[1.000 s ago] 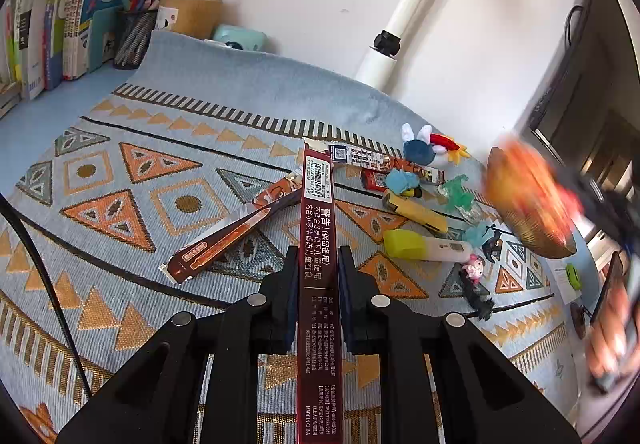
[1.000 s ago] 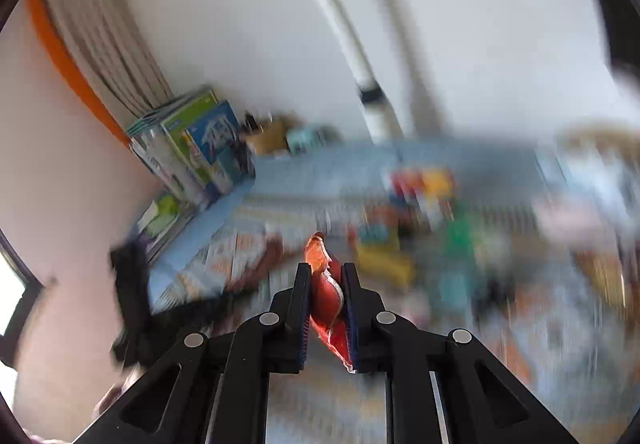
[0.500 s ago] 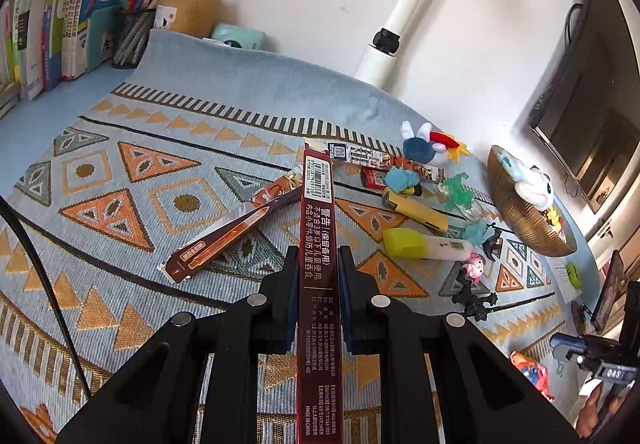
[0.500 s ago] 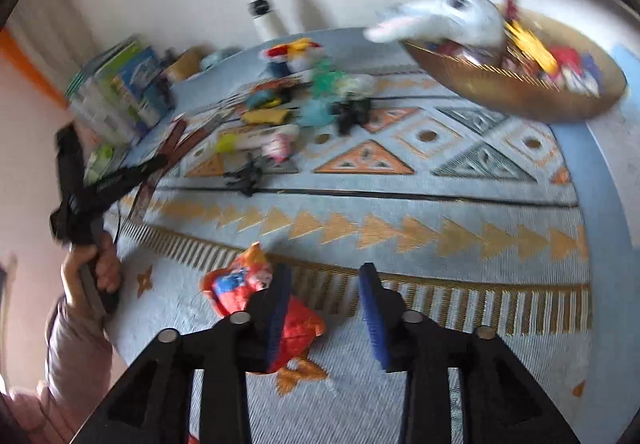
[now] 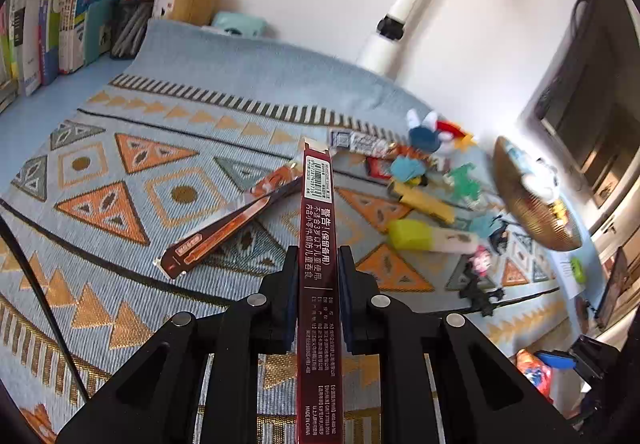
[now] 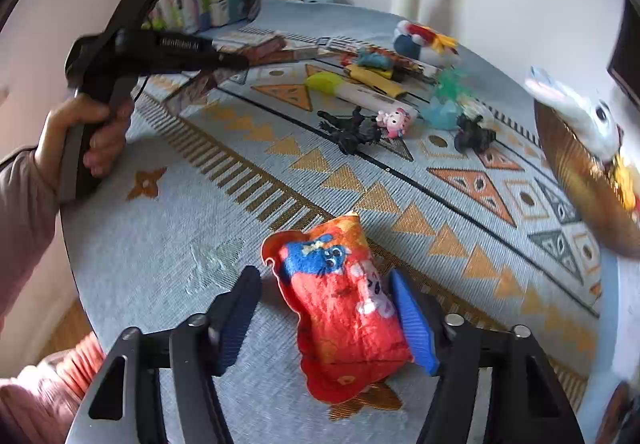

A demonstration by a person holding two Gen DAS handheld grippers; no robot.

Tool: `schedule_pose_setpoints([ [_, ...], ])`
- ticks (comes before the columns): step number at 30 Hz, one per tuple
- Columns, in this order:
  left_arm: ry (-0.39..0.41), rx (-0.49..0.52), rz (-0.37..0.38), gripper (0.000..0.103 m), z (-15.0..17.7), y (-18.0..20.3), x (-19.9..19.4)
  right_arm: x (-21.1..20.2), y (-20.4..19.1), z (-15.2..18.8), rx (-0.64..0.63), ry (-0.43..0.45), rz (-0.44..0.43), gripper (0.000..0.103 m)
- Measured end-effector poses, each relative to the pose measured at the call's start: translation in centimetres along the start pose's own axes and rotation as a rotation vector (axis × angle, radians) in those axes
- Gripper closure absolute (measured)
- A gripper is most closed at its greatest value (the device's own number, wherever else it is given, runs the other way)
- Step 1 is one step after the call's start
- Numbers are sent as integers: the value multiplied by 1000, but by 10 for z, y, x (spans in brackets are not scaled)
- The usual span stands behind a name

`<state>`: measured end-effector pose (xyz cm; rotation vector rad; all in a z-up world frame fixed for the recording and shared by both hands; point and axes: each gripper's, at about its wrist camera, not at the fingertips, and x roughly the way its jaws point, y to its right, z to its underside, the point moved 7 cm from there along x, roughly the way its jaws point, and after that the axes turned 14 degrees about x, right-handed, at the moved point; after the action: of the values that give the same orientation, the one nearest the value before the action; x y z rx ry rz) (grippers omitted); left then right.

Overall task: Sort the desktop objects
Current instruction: 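Carry the box and bag to the golden bowl and open both tools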

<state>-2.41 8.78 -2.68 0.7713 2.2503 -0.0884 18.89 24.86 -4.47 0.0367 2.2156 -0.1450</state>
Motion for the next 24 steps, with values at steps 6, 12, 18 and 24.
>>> schedule_pose_setpoints([
  [6,-73,24,-27,89,5,1,12,-5,-3,0,59,45,59,56],
  [12,-74,18,-29,88,6,0,11,-10,-2,-1,133,50,81,61],
  [18,-73,10,-24,88,5,0,11,-36,-2,6,227,87,44,64],
  [24,-67,-8,-5,88,5,-1,11,-41,10,12,352,101,3,64],
])
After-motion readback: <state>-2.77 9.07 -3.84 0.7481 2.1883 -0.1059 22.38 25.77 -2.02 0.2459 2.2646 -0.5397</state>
